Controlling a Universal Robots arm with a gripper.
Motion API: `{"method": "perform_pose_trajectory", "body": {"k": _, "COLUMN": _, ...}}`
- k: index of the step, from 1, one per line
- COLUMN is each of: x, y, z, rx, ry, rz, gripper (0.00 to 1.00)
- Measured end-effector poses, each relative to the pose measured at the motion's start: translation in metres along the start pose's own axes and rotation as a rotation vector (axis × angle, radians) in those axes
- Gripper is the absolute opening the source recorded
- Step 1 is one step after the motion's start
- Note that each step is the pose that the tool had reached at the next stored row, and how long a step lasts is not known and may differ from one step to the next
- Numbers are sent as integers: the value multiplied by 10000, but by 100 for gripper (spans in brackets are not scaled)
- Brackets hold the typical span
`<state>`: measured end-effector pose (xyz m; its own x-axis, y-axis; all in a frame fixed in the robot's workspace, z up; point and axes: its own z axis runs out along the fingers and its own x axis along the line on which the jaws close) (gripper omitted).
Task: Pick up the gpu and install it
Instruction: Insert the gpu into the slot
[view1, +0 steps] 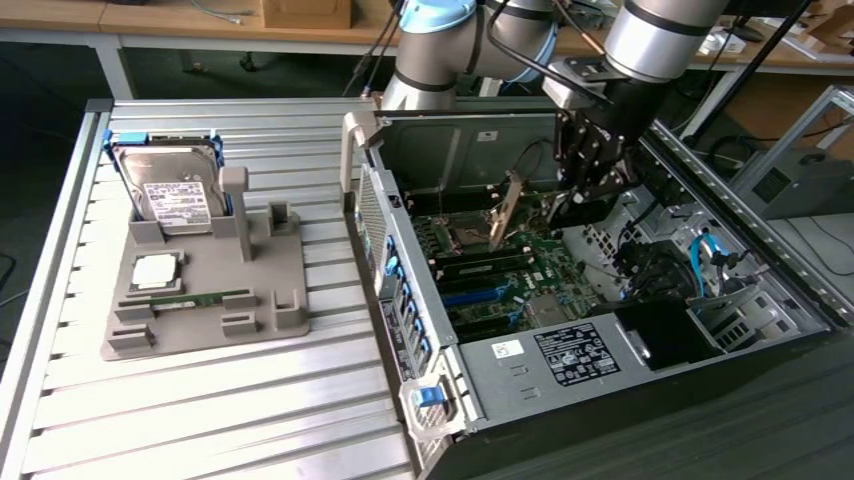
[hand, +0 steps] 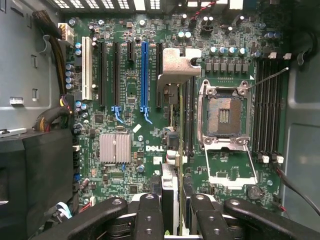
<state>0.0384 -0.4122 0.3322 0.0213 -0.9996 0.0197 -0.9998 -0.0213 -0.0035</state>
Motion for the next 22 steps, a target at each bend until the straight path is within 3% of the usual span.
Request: {"method": "perform_pose_trajectory", "body": {"k": 22, "x": 5, "y": 15, "z": 45, "rx": 0, "ry": 0, "rz": 0, "gripper": 27}}
